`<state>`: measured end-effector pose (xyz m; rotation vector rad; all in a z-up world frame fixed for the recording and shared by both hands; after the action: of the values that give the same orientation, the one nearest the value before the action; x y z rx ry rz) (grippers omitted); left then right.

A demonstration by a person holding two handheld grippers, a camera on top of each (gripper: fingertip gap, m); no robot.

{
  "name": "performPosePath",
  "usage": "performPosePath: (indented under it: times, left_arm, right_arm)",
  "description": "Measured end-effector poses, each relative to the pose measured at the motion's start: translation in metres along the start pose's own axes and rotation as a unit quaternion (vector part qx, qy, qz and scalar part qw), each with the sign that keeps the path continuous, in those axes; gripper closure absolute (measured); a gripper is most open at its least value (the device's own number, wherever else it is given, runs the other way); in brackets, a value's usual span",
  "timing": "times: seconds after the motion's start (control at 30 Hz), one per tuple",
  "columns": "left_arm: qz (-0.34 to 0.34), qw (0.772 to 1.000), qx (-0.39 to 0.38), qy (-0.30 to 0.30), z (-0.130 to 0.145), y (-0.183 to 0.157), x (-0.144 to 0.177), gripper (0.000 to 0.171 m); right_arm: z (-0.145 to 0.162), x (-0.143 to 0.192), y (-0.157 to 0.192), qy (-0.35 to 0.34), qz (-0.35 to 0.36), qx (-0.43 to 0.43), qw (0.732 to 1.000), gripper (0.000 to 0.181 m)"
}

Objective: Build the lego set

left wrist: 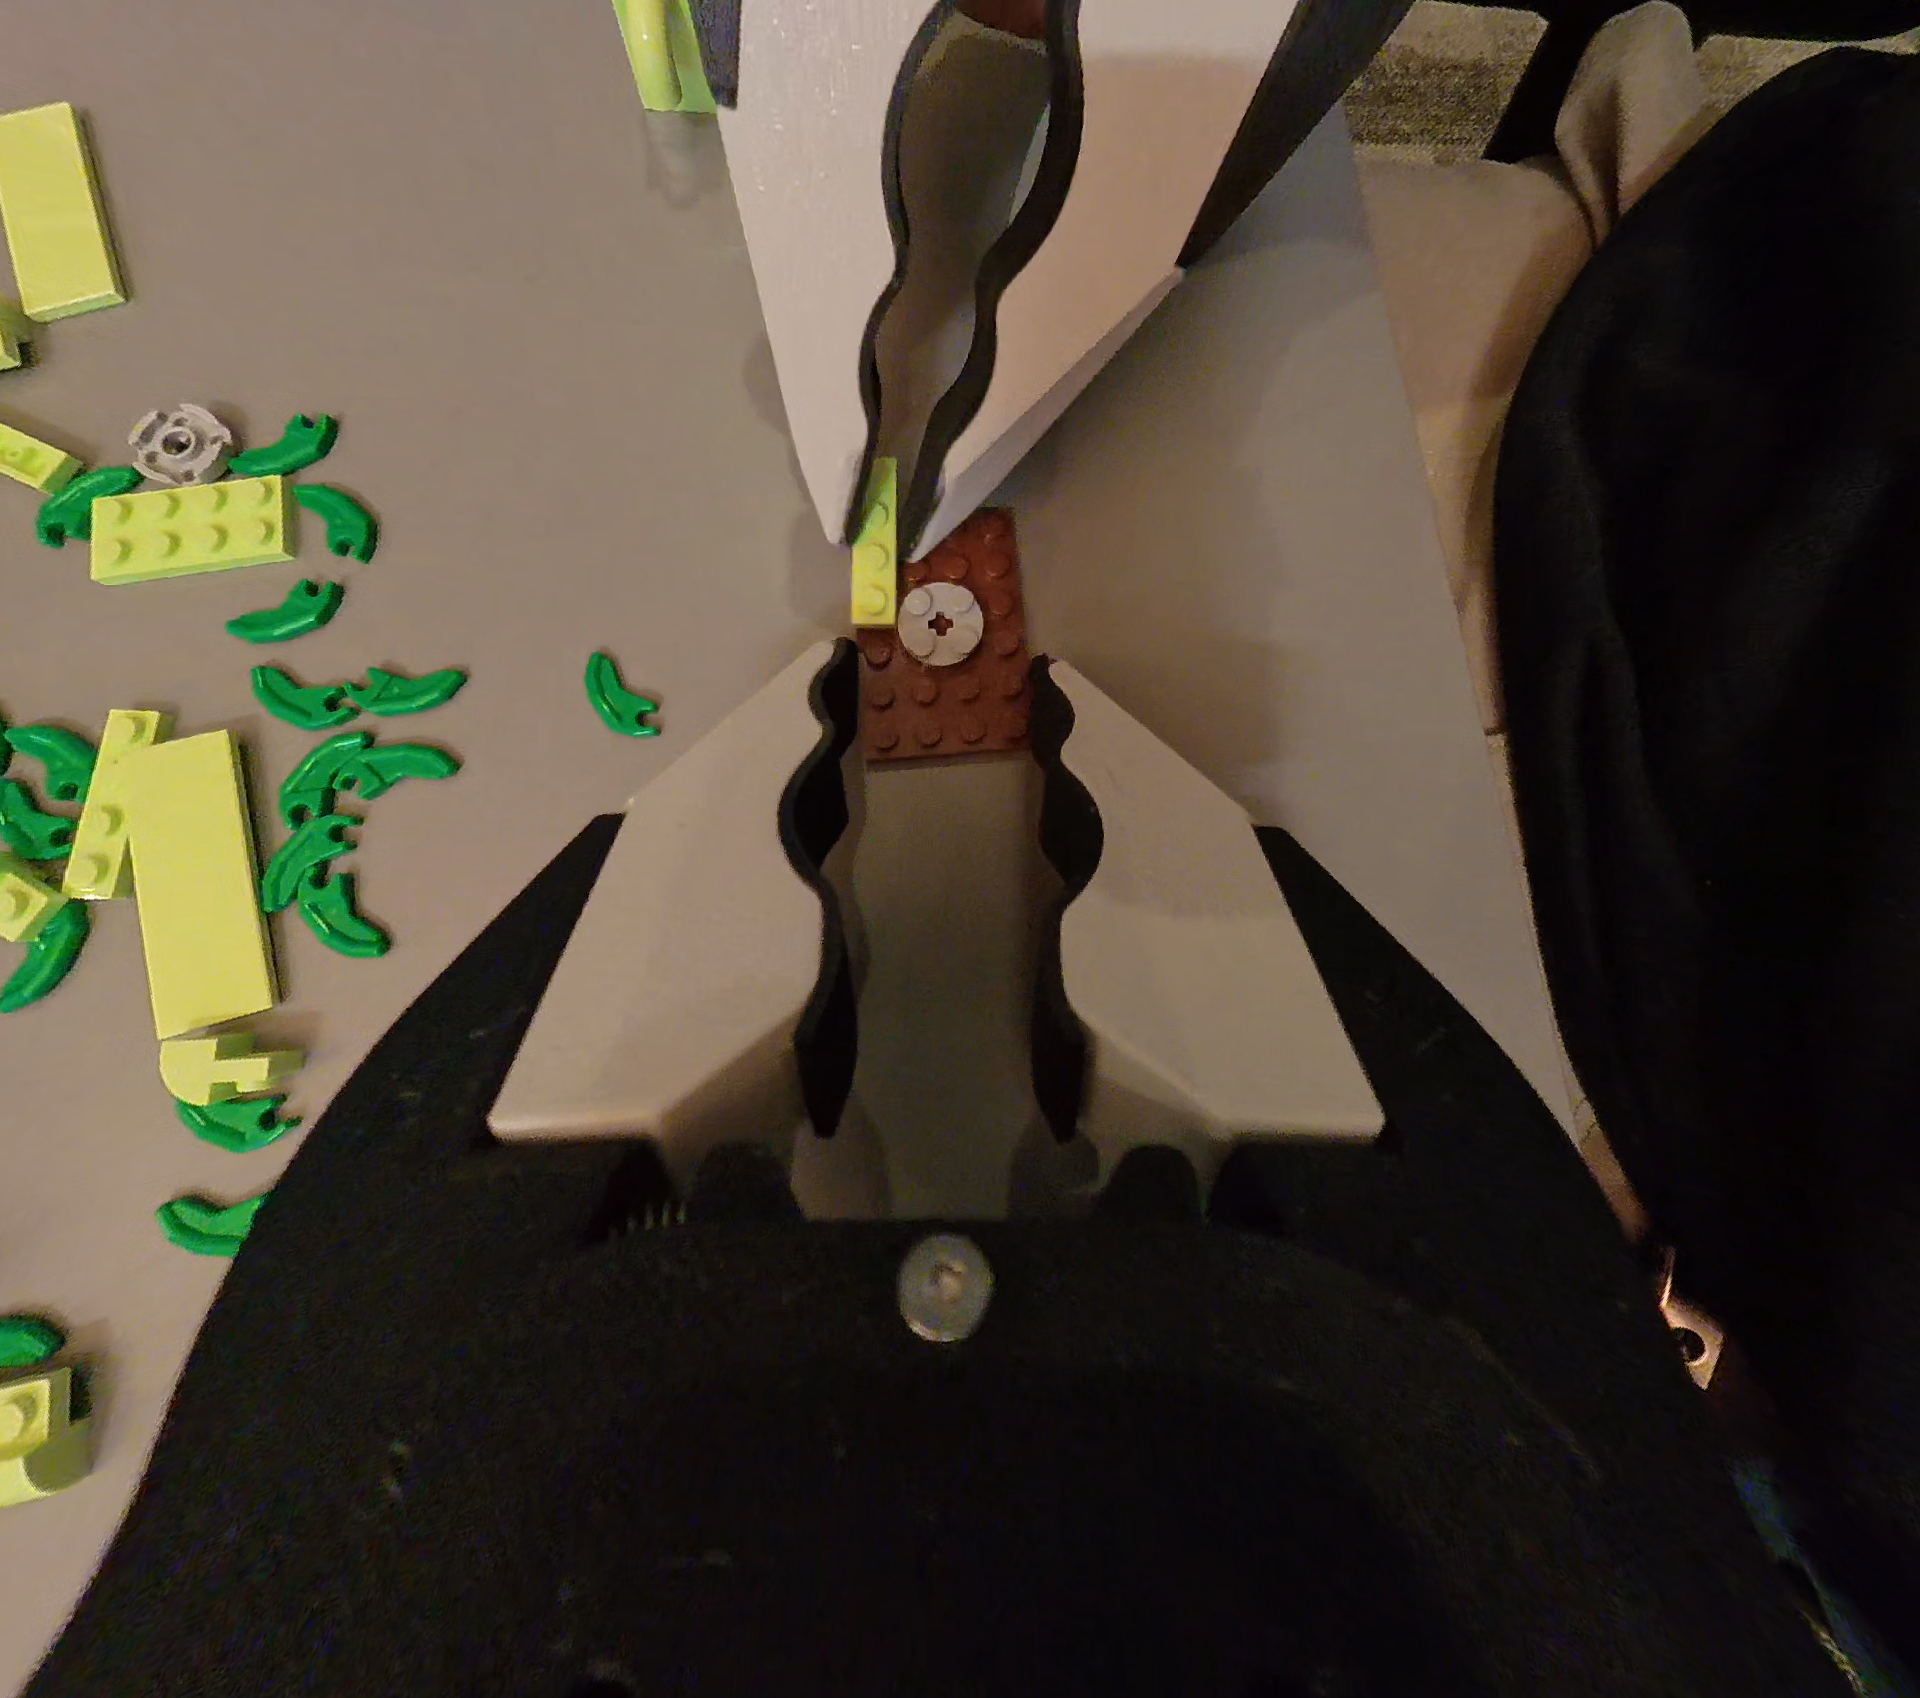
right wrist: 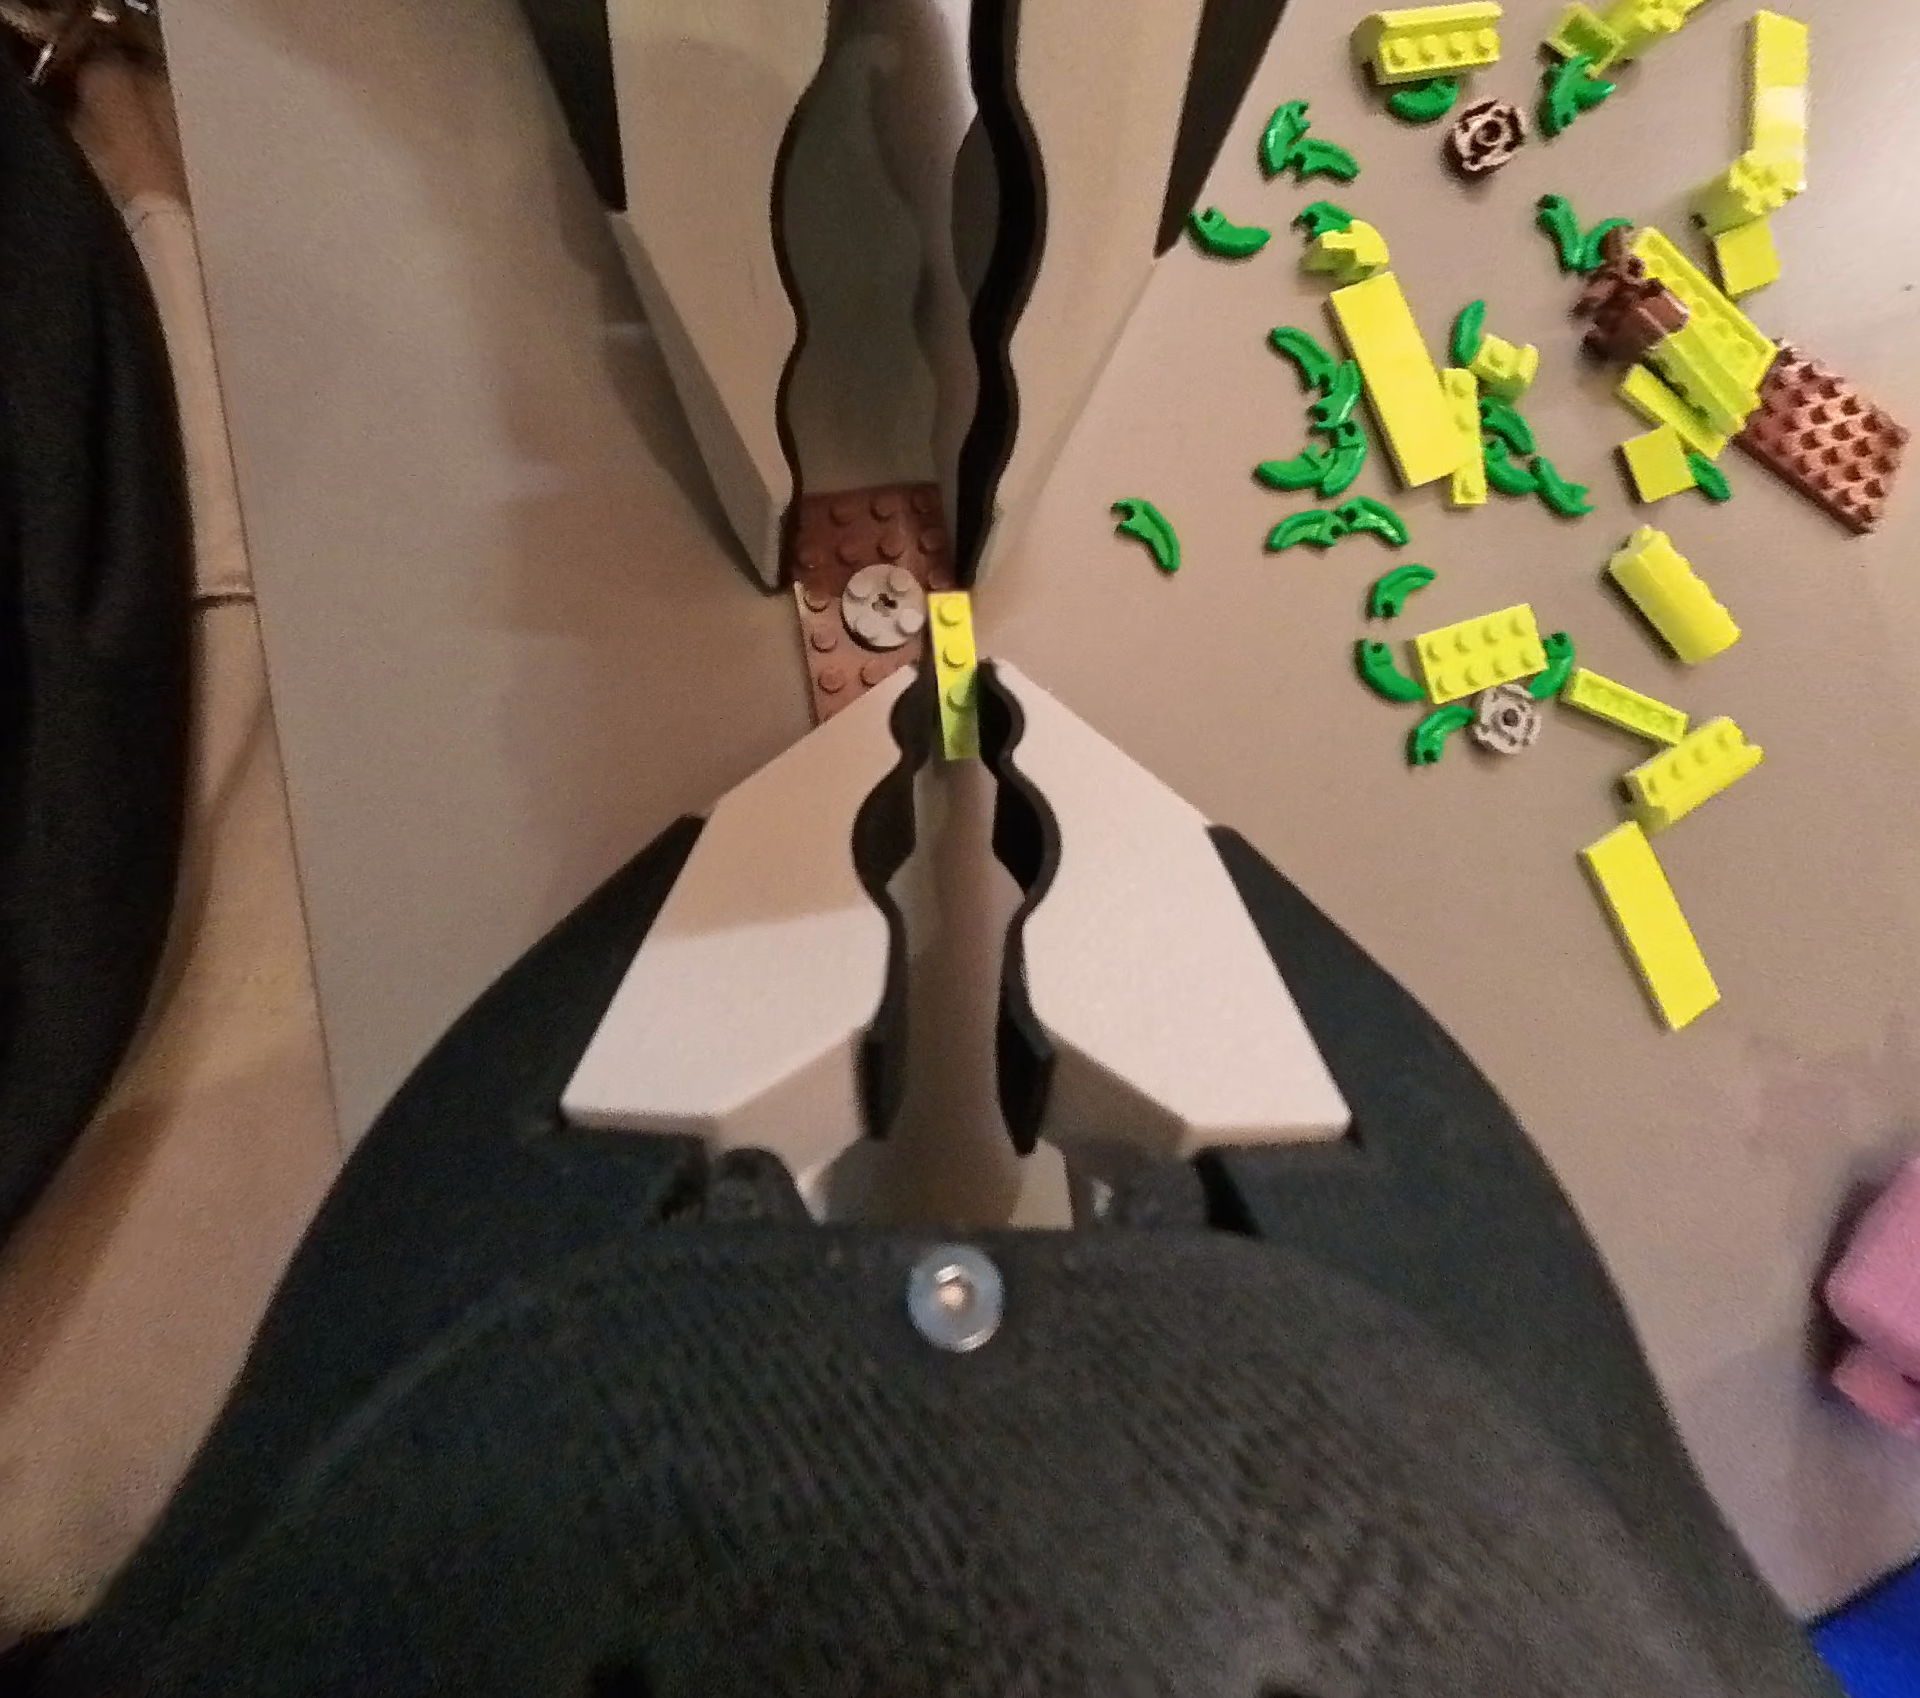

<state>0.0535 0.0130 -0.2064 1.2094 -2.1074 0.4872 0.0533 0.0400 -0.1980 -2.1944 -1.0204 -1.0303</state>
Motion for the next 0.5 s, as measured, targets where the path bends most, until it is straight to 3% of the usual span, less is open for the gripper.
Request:
performPosePath:
  times: [0.33, 0.5]
  left_arm:
    - [0.001, 1.0, 0.002, 0.0, 0.0004, -0.0001, 0.0002, 0.139]
    - [0.003, 1.0, 0.004, 0.001, 0.0006, 0.0, 0.0002, 0.139]
  right_arm:
    - [-0.0038, 0.0026, -0.0002, -0.005, -0.031, -0.012, 0.999, 0.161]
    - [-0.0075, 0.0036, -0.0035, -0.015, -0.032, -0.033, 0.999, 0.164]
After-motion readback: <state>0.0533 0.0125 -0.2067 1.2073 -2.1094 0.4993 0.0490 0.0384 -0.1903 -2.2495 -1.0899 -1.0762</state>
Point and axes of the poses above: each gripper's, where its closed fingertips meet, x back along the fingers, z out of its underside, y = z × x across the jaws, the point moved 1 cm from there along x, back along the fingers, and after that the axes turned 6 degrees about -z, right-handed, at the moved point
